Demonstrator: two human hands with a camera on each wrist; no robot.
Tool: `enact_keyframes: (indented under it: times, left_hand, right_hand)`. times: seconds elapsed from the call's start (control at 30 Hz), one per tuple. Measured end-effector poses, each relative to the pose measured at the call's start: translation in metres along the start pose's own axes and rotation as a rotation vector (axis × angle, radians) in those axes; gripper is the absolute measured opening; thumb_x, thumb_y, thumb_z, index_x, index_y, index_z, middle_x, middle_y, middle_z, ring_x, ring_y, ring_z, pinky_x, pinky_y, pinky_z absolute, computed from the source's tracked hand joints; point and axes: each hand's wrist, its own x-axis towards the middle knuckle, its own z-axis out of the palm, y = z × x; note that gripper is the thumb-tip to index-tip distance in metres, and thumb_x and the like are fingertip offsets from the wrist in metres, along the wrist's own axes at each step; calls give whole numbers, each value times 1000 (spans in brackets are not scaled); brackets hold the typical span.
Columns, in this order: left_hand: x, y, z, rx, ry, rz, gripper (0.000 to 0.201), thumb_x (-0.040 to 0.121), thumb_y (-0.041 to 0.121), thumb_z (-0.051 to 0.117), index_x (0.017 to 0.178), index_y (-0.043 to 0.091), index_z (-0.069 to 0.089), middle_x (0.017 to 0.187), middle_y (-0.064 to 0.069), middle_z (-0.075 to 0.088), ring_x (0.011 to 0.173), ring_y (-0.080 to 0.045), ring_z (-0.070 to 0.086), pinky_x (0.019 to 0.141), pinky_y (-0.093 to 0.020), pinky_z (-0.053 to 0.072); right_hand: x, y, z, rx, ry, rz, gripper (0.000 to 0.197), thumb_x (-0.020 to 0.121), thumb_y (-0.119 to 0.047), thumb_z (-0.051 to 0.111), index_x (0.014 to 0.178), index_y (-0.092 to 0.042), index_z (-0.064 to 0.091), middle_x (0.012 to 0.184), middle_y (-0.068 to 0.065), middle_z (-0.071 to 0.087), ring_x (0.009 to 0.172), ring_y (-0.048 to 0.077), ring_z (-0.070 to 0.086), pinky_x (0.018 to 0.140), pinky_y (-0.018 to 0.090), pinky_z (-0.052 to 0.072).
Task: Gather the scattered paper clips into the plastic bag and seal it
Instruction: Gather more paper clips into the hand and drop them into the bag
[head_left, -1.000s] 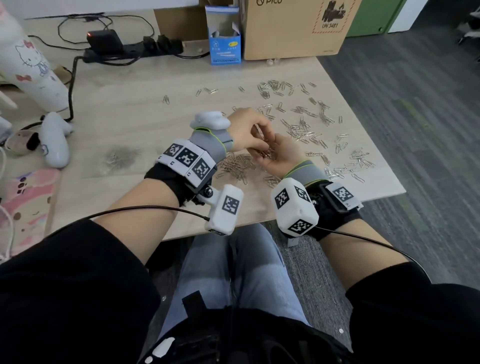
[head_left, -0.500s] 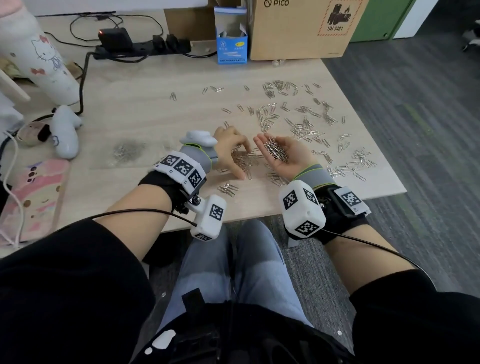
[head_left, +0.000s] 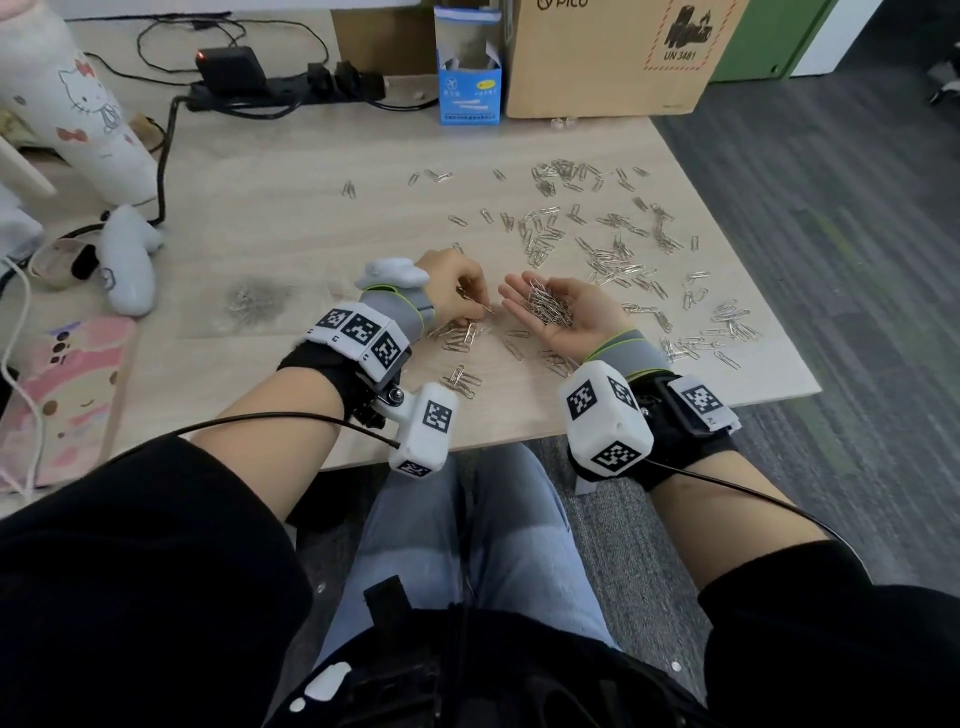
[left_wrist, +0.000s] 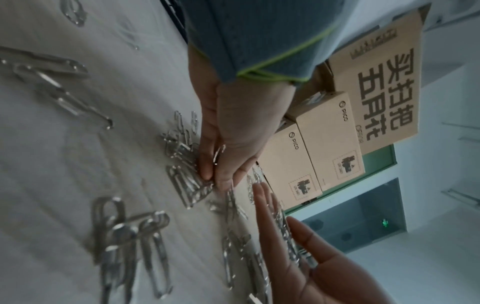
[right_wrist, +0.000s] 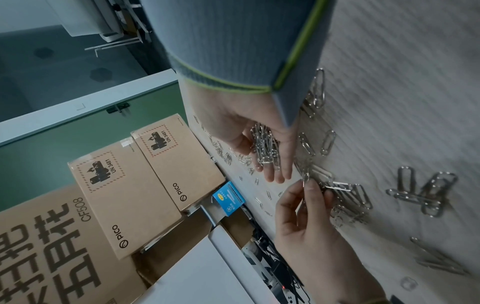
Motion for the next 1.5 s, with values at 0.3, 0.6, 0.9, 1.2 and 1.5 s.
enact_keyframes:
  times: [0.3, 0.6, 0.9, 1.2, 1.5]
  left_hand:
    - [1, 6, -35, -378, -56, 45, 21, 72, 2, 74, 67, 19, 65, 49, 11, 64, 53, -5, 65, 63, -19, 57]
    - [-1, 26, -43, -216, -43, 118, 14, 70, 10, 76, 78, 20, 70, 52, 20, 62, 56, 6, 59, 79, -32, 55]
    - [-27, -16, -78, -380, 247, -60, 12, 75, 4, 70, 81, 14, 67, 72, 3, 63, 54, -4, 58, 53, -24, 55]
    - [-59, -67, -84, 248, 220, -500, 46, 64, 54, 72, 57, 11, 58, 66, -9, 59, 62, -25, 54, 61, -29, 40]
    - [-69, -78, -83, 178, 188, -428, 23, 78, 26, 57, 59, 15, 55, 63, -8, 54, 65, -28, 46, 55, -25, 33]
  right_hand:
    - [19, 8, 13, -73, 21, -21, 30, 99, -8, 30, 85, 2, 54, 66, 20, 68, 97, 37, 63, 65, 36, 58]
    - [21, 26, 50, -69, -59, 20, 36, 101, -11, 25, 84, -2, 55, 64, 16, 67, 95, 30, 61, 76, 35, 54]
    - [32, 39, 60, -12, -85, 50, 29, 98, -3, 33, 83, 8, 54, 67, 23, 66, 80, 33, 60, 92, 35, 49]
    - [30, 72, 80, -108, -106, 128, 27, 98, -2, 28, 87, 7, 52, 126, 21, 55, 134, 33, 41, 111, 37, 33]
    - [34, 87, 97, -157, -125, 150, 26, 98, 1, 27, 92, 9, 51, 142, 21, 43, 132, 36, 41, 108, 41, 35]
